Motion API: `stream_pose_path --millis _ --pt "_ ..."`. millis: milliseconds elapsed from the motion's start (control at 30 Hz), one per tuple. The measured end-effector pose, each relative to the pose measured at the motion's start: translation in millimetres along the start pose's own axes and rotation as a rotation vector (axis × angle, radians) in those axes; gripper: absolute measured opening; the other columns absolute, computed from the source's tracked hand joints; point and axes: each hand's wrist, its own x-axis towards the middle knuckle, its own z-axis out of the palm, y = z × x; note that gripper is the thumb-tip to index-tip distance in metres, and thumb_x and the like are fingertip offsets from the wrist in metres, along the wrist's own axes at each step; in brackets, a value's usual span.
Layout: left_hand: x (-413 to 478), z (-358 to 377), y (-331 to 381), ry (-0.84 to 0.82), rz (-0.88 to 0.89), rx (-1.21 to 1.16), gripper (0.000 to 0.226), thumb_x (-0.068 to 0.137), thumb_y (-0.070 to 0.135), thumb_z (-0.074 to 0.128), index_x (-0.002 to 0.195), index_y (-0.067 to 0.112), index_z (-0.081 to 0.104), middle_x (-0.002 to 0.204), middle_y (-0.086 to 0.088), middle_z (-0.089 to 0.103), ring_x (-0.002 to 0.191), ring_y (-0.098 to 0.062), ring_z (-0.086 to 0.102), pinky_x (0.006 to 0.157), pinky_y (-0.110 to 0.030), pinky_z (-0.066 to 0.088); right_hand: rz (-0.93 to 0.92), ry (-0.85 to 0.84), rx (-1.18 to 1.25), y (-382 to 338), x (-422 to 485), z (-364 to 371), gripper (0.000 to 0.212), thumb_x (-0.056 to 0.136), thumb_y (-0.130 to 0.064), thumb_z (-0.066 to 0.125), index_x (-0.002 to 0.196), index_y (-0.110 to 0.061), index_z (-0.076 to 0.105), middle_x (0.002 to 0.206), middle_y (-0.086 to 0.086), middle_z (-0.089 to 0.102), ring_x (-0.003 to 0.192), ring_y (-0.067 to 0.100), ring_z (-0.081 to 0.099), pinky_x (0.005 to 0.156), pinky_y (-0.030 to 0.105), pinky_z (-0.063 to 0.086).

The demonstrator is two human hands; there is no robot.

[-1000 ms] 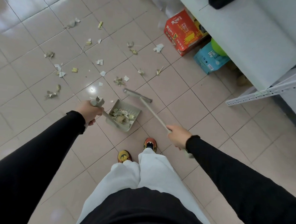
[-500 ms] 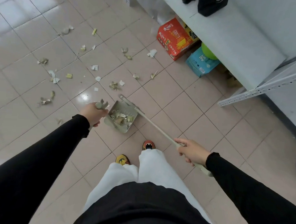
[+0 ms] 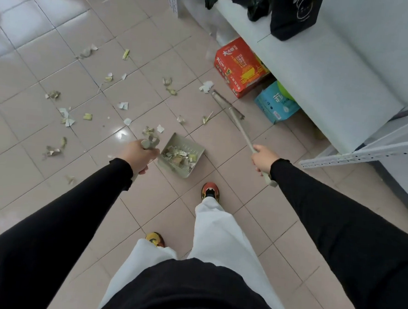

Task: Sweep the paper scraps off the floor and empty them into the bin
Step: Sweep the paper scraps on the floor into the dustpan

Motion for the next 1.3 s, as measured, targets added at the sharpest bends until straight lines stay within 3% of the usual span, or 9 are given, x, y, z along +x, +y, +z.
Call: stream_pose_path --millis 133,233,367,500,733,900,1000,1100,1300 --pt "25.2 27.2 39.7 0.017 -0.039 -0.006 0.018 0.094 0.015 0.057 0.110 0.008 0.060 0.087 -0.011 0.055 0.054 -0.018 0.042 0.047 -0.024 0.038 -0.003 -0.046 -0.150 -24.1 52.2 -36.9 0.047 0.099 -0.006 0.035 0.145 -0.014 0.042 0.118 0.024 0.062 0.066 0.023 0.052 0.061 0.037 0.046" --pt "39.2 41.4 62.4 0.025 -0.059 0.001 0.010 0.094 0.017 0.057 0.100 0.010 0.059 0.092 -0.015 0.057 0.054 -0.019 0.042 0.049 -0.025 0.039 -0.003 -0.136 -0.316 -19.2 61.4 -44.1 0.041 0.097 -0.002 0.035 0.136 -0.007 0.048 0.107 0.024 0.064 0.071 0.028 0.055 0.066 0.041 0.050" --pt "49.7 51.1 81.7 0.036 -0.084 0.002 0.013 0.094 0.018 0.057 0.102 0.007 0.059 0.092 -0.015 0.057 0.055 -0.018 0.043 0.048 -0.025 0.038 -0.041 -0.295 -0.376 3.9 26.0 -65.3 0.043 0.097 -0.005 0.033 0.128 -0.030 0.049 0.084 0.012 0.054 0.057 0.021 0.048 0.045 0.029 0.042" --pt "52.9 57.1 93.4 0.034 -0.084 0.034 0.015 0.094 0.015 0.057 0.104 0.004 0.060 0.074 -0.009 0.049 0.054 -0.019 0.043 0.047 -0.025 0.039 0.011 -0.349 -0.201 27.6 -27.2 -104.0 0.054 0.097 -0.013 0.039 0.147 -0.032 0.041 0.087 0.005 0.055 0.056 0.014 0.043 0.040 0.024 0.038" --pt "56.8 62.5 102.3 0.064 -0.085 0.065 0.011 0.093 0.013 0.058 0.102 0.008 0.060 0.070 -0.009 0.046 0.053 -0.021 0.044 0.046 -0.023 0.039 -0.081 -0.188 -0.066 -25.9 20.4 -100.2 0.050 0.100 -0.013 0.035 0.148 -0.024 0.039 0.088 0.007 0.056 0.058 0.017 0.045 0.047 0.031 0.042" --pt "54.5 60.0 96.1 0.060 -0.084 0.075 0.011 0.093 0.018 0.058 0.102 0.014 0.064 0.074 -0.010 0.050 0.055 -0.021 0.048 0.045 -0.025 0.042 -0.101 -0.106 -0.142 -117.2 108.7 -85.3 0.043 0.097 -0.009 0.036 0.138 -0.006 0.047 0.100 0.016 0.059 0.078 0.028 0.056 0.076 0.043 0.055" --pt "51.4 59.4 90.3 0.070 -0.081 0.069 0.009 0.094 0.018 0.058 0.100 0.016 0.064 0.072 -0.009 0.050 0.054 -0.020 0.047 0.043 -0.024 0.041 -0.099 -0.137 -0.135 -162.5 135.6 -83.8 0.034 0.097 -0.004 0.045 0.128 0.002 0.054 0.080 0.006 0.054 0.066 0.018 0.054 0.062 0.027 0.050" --pt "49.0 56.4 85.8 0.080 -0.086 0.049 0.007 0.095 0.016 0.058 0.098 0.013 0.064 0.071 -0.009 0.047 0.053 -0.019 0.045 0.041 -0.023 0.039 0.001 -0.118 -0.205 -174.5 140.5 -71.8 0.020 0.100 -0.004 0.038 0.106 0.000 0.056 0.081 0.009 0.062 0.071 0.024 0.058 0.064 0.029 0.050" --pt "42.4 43.7 76.0 0.092 -0.128 0.022 0.008 0.094 0.015 0.059 0.099 0.009 0.063 0.072 -0.010 0.050 0.053 -0.019 0.046 0.041 -0.023 0.039 -0.067 -0.169 -0.474 -116.1 126.0 -38.0 0.033 0.097 -0.004 0.040 0.125 0.005 0.055 0.094 0.015 0.065 0.080 0.030 0.063 0.067 0.036 0.052"
